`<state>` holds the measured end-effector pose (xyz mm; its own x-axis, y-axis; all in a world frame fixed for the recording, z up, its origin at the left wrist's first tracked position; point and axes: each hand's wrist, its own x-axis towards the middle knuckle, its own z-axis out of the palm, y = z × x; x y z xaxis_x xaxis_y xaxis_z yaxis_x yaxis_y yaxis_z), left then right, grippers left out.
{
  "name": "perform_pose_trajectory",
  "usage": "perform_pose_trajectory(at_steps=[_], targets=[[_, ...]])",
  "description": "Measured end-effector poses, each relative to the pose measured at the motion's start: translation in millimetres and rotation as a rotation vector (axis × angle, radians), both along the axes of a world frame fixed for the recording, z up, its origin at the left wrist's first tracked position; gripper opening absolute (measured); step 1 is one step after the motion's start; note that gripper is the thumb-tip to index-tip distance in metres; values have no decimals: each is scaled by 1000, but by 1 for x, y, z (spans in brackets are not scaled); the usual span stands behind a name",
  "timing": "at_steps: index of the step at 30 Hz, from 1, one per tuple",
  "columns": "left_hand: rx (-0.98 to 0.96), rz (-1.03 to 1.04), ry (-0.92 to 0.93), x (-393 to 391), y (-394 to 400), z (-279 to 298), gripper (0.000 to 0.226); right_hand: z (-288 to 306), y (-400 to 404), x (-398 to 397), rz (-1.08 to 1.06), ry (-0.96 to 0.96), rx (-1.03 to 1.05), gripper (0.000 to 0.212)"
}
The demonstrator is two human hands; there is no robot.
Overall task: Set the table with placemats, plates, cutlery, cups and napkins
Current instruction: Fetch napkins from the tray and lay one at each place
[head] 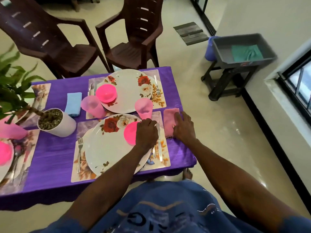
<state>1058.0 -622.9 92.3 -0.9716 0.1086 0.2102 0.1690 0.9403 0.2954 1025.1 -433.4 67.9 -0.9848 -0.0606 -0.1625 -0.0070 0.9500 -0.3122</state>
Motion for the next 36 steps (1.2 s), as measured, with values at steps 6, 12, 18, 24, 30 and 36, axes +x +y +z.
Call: perform_pose_trajectory(at_steps=[6, 12, 18, 24, 30, 36], targets=[[-127, -157, -47, -4, 11, -2, 32, 4, -3, -8, 166, -190, 68, 65], [-327, -328, -348, -12, 21, -9, 76, 12, 8, -18, 124, -180, 101, 57], [-434, -401, -449, -15, 32, -13, 81, 5, 22, -10, -12, -289, 82, 59], [-393, -389, -429, -18, 36, -7, 64, 7, 17, -16, 60, -327, 130, 58], [-245, -344, -339, -20, 36, -7, 52, 13, 21, -10, -50, -129, -60, 50], [31, -193, -119, -31, 58, 5, 37, 14, 35, -8, -126, 73, -136, 40]])
